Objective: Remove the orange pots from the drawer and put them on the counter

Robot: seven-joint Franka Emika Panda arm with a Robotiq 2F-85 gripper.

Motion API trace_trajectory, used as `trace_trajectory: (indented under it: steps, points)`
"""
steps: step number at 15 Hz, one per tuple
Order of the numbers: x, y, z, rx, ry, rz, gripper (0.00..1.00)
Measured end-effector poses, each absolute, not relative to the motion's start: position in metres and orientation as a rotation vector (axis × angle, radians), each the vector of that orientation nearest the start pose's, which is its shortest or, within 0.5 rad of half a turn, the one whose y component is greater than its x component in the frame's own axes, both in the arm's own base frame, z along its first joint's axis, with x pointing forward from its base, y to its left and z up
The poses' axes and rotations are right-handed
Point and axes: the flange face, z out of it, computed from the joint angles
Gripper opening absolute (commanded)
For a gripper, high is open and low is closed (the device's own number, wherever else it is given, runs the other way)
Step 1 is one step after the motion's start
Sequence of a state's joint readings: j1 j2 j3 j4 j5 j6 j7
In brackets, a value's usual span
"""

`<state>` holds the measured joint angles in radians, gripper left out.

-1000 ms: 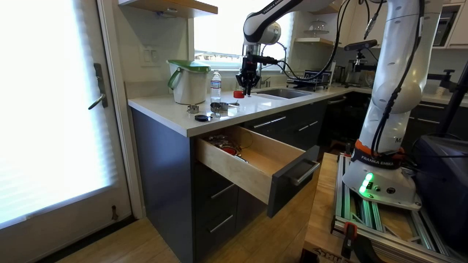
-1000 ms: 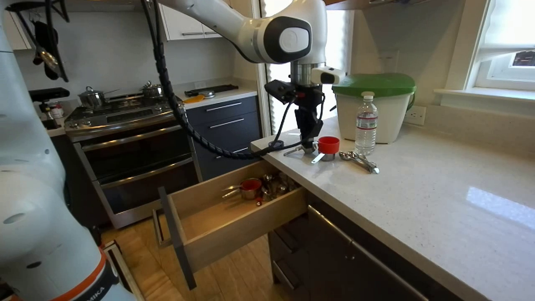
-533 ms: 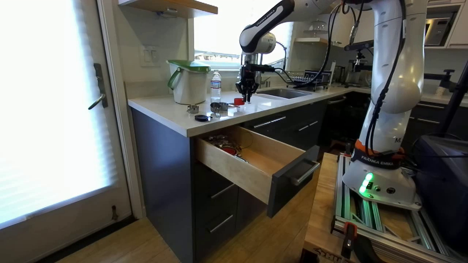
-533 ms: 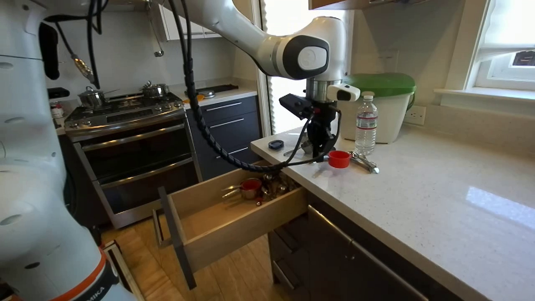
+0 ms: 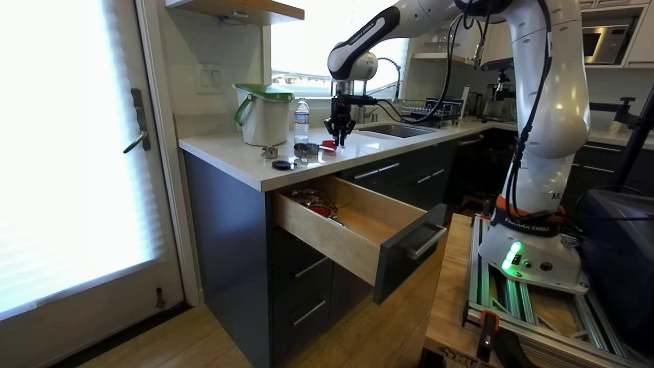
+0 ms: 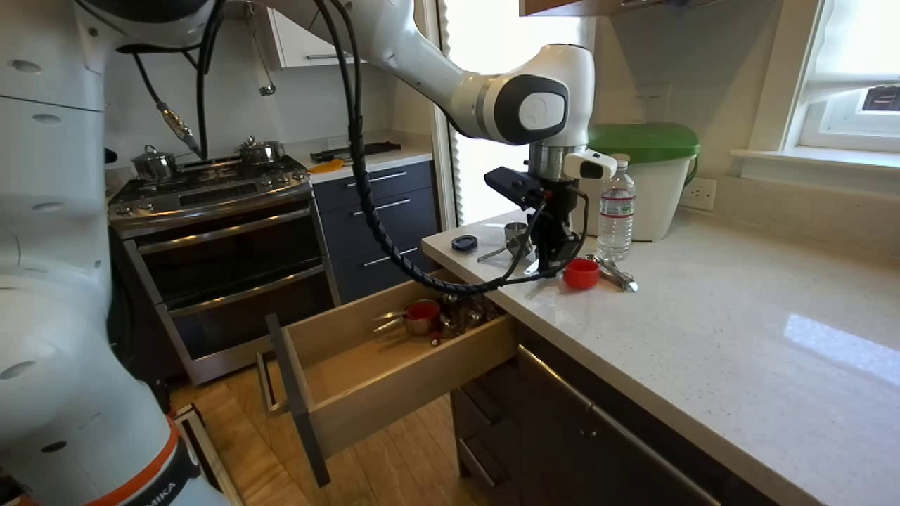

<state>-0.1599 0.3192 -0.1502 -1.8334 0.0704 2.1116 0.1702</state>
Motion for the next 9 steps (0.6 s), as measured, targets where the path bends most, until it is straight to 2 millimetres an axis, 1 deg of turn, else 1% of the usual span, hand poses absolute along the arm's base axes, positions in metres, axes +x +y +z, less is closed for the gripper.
trace_trajectory:
  steps: [9]
  points:
    - [0.617,-0.185,0.349,-3.024,0.774,0.044,0.05]
